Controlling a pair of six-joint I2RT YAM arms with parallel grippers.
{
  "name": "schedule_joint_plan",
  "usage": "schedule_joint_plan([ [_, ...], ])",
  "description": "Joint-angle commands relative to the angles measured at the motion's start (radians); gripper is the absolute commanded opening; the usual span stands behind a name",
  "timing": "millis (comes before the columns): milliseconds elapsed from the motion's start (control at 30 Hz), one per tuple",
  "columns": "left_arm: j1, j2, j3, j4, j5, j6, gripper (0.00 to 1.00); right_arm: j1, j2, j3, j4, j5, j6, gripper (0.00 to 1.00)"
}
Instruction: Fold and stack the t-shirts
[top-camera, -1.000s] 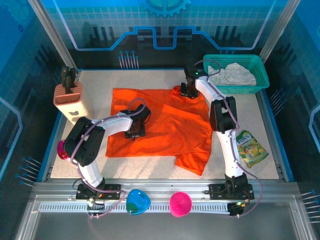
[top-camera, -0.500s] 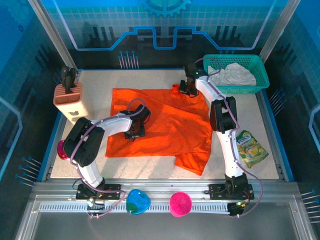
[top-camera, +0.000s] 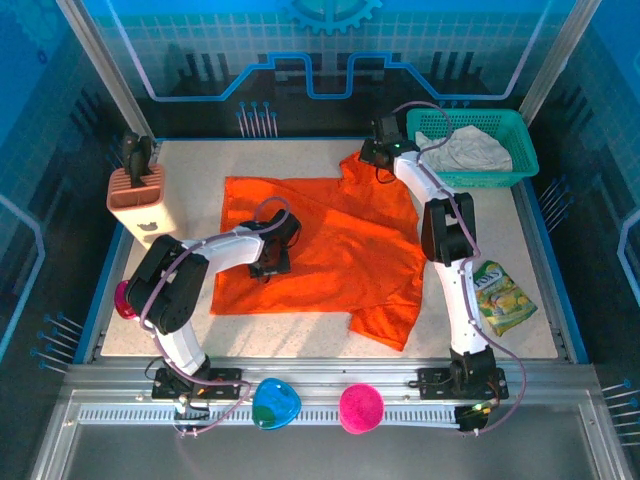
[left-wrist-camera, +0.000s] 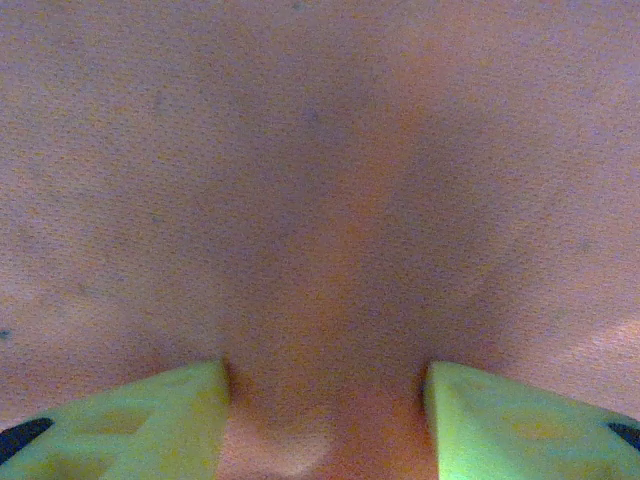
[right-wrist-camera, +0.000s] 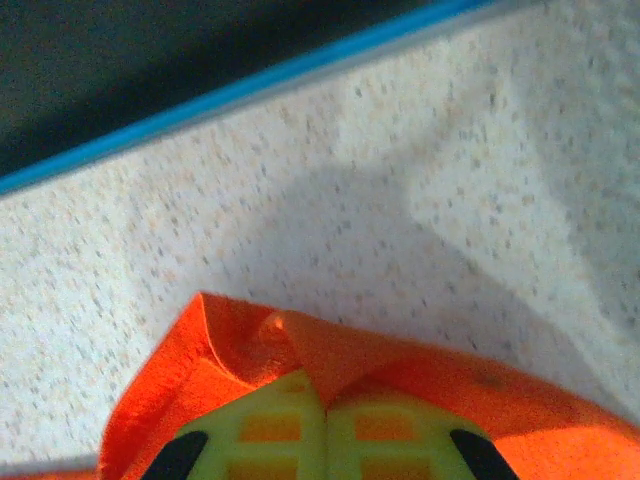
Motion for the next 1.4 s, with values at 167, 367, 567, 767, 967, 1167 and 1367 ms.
schedule_joint_plan([
  [167,0.003,0.017,-0.028,-0.078,-0.024,0.002,0.55,-0.01,0.109,0.161,0.073,0.044,-0.018,0.23],
  [367,-0.004,-0.069,0.004,-0.093,-0.048,0.03,0.58,0.003,0.022,0.124,0.054,0.026,-0.096,0.47],
  [567,-0.006,-0.264,0.134,-0.184,-0.134,0.123,0.74,0.06,-0.265,-0.112,-0.016,0.082,-0.261,0.49],
  [767,0.026,-0.36,0.165,-0.226,-0.169,0.145,0.81,0.075,-0.582,-0.544,-0.131,0.054,-0.199,0.51],
  [967,0.113,-0.315,0.04,-0.091,-0.024,0.113,0.75,0.072,-0.711,-0.857,-0.166,-0.079,-0.152,0.54],
  [1167,0.152,-0.194,-0.013,0.026,0.024,0.094,0.65,0.063,-0.681,-0.987,-0.121,-0.101,-0.119,0.55],
  [1367,0.166,-0.138,-0.081,0.117,0.044,0.036,0.61,0.04,-0.612,-0.978,-0.164,-0.082,-0.071,0.53],
])
